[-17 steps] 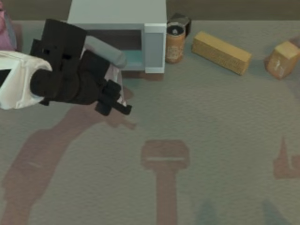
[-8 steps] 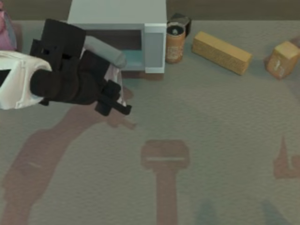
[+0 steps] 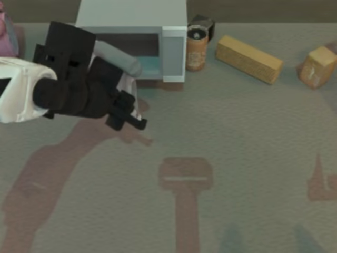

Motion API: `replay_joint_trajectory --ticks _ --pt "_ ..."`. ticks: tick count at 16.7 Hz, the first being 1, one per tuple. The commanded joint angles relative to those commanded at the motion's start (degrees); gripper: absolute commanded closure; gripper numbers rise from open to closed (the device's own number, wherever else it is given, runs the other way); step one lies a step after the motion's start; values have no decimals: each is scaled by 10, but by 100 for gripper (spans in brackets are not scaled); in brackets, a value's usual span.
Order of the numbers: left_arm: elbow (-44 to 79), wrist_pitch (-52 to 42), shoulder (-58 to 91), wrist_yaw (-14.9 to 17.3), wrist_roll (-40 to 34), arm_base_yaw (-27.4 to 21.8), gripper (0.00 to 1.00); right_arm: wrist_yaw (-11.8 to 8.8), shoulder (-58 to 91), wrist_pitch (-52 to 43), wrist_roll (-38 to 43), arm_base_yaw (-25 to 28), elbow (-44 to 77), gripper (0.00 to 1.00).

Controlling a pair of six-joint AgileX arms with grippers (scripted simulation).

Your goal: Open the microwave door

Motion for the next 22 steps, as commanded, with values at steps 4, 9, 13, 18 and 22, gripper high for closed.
replay_joint_trajectory --ticks 4,9,13,18,22 --pt "-3 -4 -7 17 25 13 100 0 0 0 0 0 0 0" --pt "-7 -9 -9 27 42 21 100 0 0 0 0 0 0 0" --pt "-7 -9 -9 27 42 21 100 0 0 0 0 0 0 0" --pt "-7 -9 -9 27 42 21 100 0 0 0 0 0 0 0" --pt "-7 -9 -9 27 42 21 100 0 0 0 0 0 0 0"
